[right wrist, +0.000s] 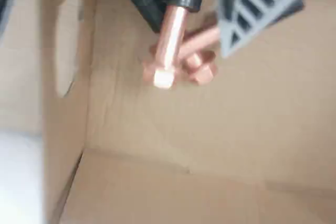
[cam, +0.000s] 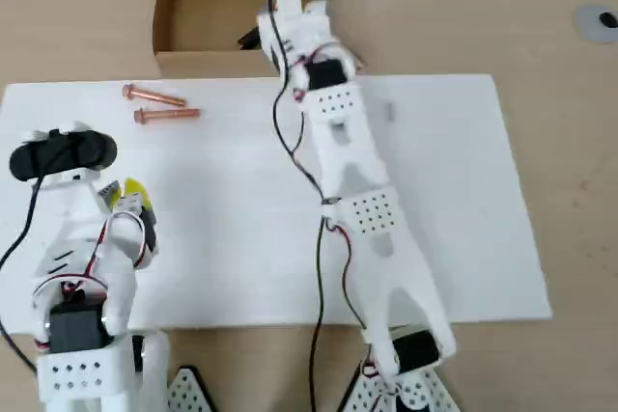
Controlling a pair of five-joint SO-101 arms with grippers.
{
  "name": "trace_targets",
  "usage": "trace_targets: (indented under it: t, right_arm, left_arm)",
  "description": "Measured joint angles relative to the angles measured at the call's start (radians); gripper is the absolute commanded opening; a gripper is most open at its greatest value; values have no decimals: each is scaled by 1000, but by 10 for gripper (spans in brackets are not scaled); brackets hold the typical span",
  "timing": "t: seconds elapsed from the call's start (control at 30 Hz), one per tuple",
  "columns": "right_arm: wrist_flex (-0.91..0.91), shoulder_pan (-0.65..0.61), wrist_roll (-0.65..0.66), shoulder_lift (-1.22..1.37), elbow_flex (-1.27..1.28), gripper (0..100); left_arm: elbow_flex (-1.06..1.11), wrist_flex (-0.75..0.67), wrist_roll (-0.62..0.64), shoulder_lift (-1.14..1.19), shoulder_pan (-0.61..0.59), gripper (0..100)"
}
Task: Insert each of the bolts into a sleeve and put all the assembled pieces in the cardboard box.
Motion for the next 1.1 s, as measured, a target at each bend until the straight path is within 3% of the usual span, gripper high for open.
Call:
trace_targets:
  t: [0.13, 0.23, 0.37, 0.43, 0.63, 0.8, 0.93, 1.1]
  right_arm:
    - [242, 3, -48, -209, -2, 315]
    - [470, 18, -57, -362, -3, 315]
    - [833, 48, -60, -534, -5, 314]
    - [927, 66, -58, -577, -2, 314]
    - [961, 110, 0, -592, 173, 314]
    - [961, 109, 132, -709, 460, 314]
    - [961, 68, 301, -861, 733, 314]
    - [961, 48, 381, -918, 950, 315]
  left_arm:
    - [-26, 0, 15, 3, 0, 59]
    - [-31, -8, 130, 3, 0, 60]
    - [-15, -115, 273, 3, 0, 62]
    - [28, -201, 310, 5, 0, 96]
    - [127, -419, 423, 84, 0, 132]
    - [118, -644, 519, 338, -49, 132]
    - [-34, -720, 598, 660, -60, 131]
    - [-308, -718, 689, 1096, -66, 87]
